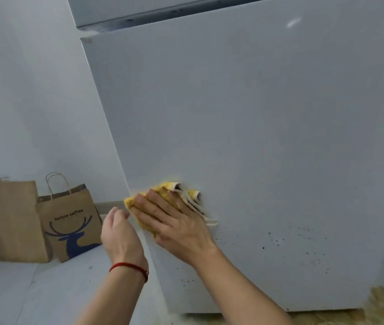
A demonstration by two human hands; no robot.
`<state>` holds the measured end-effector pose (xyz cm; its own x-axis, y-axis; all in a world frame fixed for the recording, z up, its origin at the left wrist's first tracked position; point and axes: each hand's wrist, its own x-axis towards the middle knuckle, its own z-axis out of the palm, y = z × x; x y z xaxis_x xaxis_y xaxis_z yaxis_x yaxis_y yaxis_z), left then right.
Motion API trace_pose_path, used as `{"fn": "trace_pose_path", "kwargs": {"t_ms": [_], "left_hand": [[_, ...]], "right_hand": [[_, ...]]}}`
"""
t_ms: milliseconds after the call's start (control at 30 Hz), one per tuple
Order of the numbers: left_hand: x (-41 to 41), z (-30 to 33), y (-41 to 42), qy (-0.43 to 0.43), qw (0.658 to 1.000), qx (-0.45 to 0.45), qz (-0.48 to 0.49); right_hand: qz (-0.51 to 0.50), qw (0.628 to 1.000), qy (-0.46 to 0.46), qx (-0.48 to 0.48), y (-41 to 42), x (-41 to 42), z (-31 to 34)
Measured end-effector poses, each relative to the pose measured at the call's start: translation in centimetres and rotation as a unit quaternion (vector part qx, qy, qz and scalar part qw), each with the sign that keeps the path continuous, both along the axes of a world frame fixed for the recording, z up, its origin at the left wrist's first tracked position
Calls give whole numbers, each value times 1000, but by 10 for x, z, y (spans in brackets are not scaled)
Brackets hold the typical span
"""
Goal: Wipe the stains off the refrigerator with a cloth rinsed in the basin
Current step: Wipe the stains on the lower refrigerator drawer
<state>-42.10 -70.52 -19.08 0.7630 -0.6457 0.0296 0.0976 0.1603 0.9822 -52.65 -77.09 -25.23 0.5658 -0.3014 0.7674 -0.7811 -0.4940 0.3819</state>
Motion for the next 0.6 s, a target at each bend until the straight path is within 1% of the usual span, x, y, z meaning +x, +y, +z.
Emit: {"fn": "trace_pose_path", "kwargs": {"t_ms": [100,200,267,333,400,433,467,533,567,600], "left_hand": [[-12,-19,-1,-46,998,-7,-35],[-16,-28,-7,-43,997,6,-63],[-16,-31,-9,-57,996,9,-73],[-14,-34,-11,-59,995,8,-80],[-11,-39,-14,-46,994,3,-97],[-11,-42,-14,-40,994,7,-102],[-9,-42,-15,-36,993,8,-108],[-10,-41,-16,-25,993,0,-114],[-10,-39,-15,-21,993,-11,-114],[-13,-35,-15,-24,993,-22,-115]], "right_hand": [[-48,997,-58,-17,4,-86,-8],[-123,980,-156,-10,6,-170,-18],[-163,948,-271,16,5,-221,-23],[-183,900,-393,32,4,-263,-21],[-193,855,-480,34,3,-295,-18],[-195,827,-525,43,4,-308,-16],[-186,785,-589,55,3,-320,-12],[-179,651,-732,90,1,-338,-6],[-187,589,-780,104,0,-340,-6],[-196,549,-806,104,-1,-335,-3]]}}
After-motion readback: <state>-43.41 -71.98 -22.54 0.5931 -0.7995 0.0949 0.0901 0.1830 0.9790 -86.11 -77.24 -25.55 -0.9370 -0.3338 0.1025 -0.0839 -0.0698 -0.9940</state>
